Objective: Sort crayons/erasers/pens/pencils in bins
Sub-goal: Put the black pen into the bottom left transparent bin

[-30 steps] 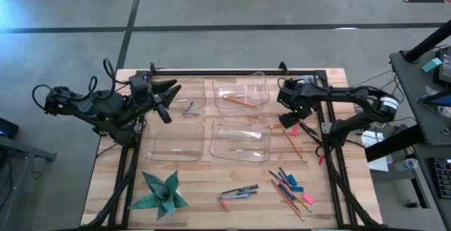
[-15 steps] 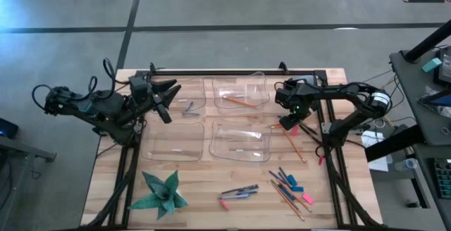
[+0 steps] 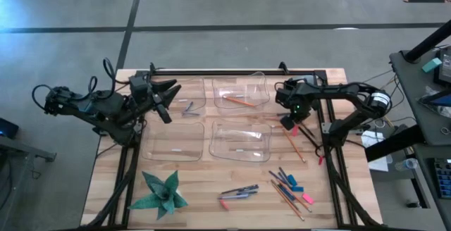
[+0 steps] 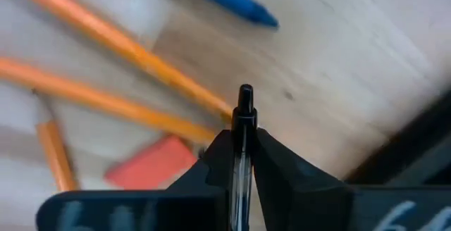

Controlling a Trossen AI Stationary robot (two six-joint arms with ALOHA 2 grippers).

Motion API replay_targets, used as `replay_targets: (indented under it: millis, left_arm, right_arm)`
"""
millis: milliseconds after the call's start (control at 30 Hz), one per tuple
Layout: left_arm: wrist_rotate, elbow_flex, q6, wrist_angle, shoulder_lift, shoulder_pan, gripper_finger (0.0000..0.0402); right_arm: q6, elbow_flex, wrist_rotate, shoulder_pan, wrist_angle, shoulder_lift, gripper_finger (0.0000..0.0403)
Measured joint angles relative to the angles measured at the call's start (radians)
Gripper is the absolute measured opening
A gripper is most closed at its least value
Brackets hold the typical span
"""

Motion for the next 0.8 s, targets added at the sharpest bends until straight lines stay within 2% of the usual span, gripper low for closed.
replay_targets:
  millis: [167,333,433,533,567,667,733,800]
  left_arm:
    - [0.000,0.000,0.000,0.002,0.009,0.000,0.0105]
    - [0.001,0.000,0.001,0.002,0.045,0.015,0.0105]
    - [0.003,0.000,0.001,0.005,0.060,0.039,0.0105]
    - [0.014,0.005,0.002,0.005,0.069,0.072,0.0105]
    - [0.043,0.006,0.016,0.005,0.070,0.085,0.0105]
    - [0.220,0.005,0.104,0.031,0.082,0.128,0.0105]
    - [0.325,0.004,0.128,0.064,0.097,0.159,0.0105]
    - [0.382,0.012,0.129,0.065,0.114,0.194,0.0105]
  right_arm:
    - [0.007,0.081,-0.001,0.001,-0.078,-0.074,0.0033]
    - [0.014,0.236,0.000,0.001,-0.050,-0.167,0.0033]
    - [0.013,0.346,0.001,0.006,0.065,-0.207,0.0033]
    - [0.008,0.443,0.001,0.015,0.256,-0.222,0.0033]
    - [-0.004,0.472,0.001,0.021,0.332,-0.222,0.0033]
    - [-0.067,0.553,-0.024,0.049,0.525,-0.207,0.0033]
    - [-0.099,0.610,-0.065,0.066,0.610,-0.185,0.0033]
    - [-0.120,0.665,-0.102,0.079,0.657,-0.157,0.0033]
